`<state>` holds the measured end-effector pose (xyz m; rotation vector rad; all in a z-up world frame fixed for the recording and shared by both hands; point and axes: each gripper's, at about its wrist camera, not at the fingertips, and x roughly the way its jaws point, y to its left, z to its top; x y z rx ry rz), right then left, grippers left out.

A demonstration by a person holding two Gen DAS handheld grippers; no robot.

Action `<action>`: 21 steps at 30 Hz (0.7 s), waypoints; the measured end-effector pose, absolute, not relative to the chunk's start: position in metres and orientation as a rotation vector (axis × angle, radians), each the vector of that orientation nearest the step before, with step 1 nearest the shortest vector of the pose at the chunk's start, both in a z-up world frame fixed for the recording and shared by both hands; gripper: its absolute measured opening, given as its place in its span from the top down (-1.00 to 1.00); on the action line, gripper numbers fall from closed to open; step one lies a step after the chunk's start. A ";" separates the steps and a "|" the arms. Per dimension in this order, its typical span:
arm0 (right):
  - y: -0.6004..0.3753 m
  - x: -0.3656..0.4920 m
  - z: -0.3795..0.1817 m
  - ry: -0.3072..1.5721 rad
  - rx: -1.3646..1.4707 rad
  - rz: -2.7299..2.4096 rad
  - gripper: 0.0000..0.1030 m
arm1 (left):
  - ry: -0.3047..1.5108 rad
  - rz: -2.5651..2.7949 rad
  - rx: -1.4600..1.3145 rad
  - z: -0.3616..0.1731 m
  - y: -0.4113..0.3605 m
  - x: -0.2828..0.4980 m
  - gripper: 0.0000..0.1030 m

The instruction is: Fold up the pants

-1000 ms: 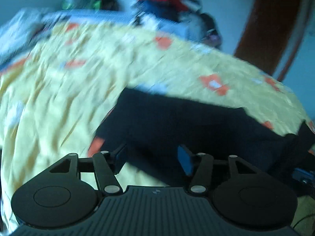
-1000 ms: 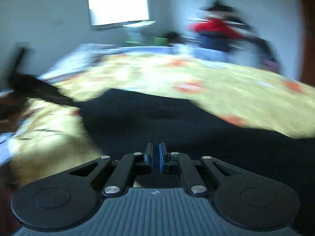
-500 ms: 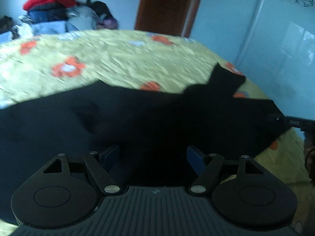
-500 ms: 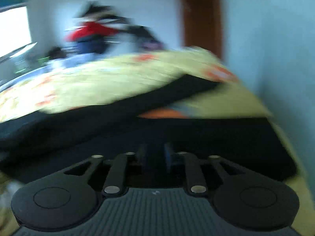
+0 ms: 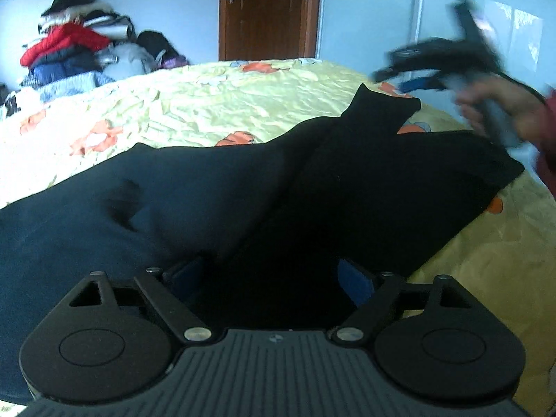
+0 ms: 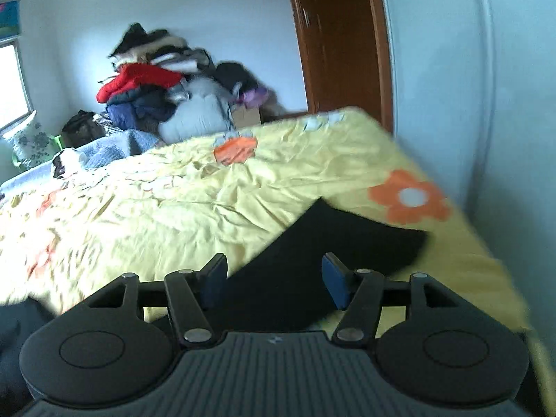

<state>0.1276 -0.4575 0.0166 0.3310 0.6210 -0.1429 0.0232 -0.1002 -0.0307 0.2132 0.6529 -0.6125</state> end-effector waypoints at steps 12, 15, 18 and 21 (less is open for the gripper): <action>-0.456 0.214 -0.026 0.769 0.179 -0.460 -0.15 | 0.646 -0.640 0.173 -0.035 -0.098 0.029 -0.92; -0.460 0.205 -0.023 0.744 0.206 -0.426 0.48 | 0.644 -0.646 0.170 -0.035 -0.098 0.030 -0.92; -0.473 0.183 -0.015 0.675 0.300 -0.385 0.89 | 0.645 -0.661 0.140 -0.035 -0.094 0.032 -0.93; -0.483 0.145 0.001 0.570 0.353 -0.361 0.91 | 0.648 -0.663 0.110 -0.032 -0.088 0.034 -0.87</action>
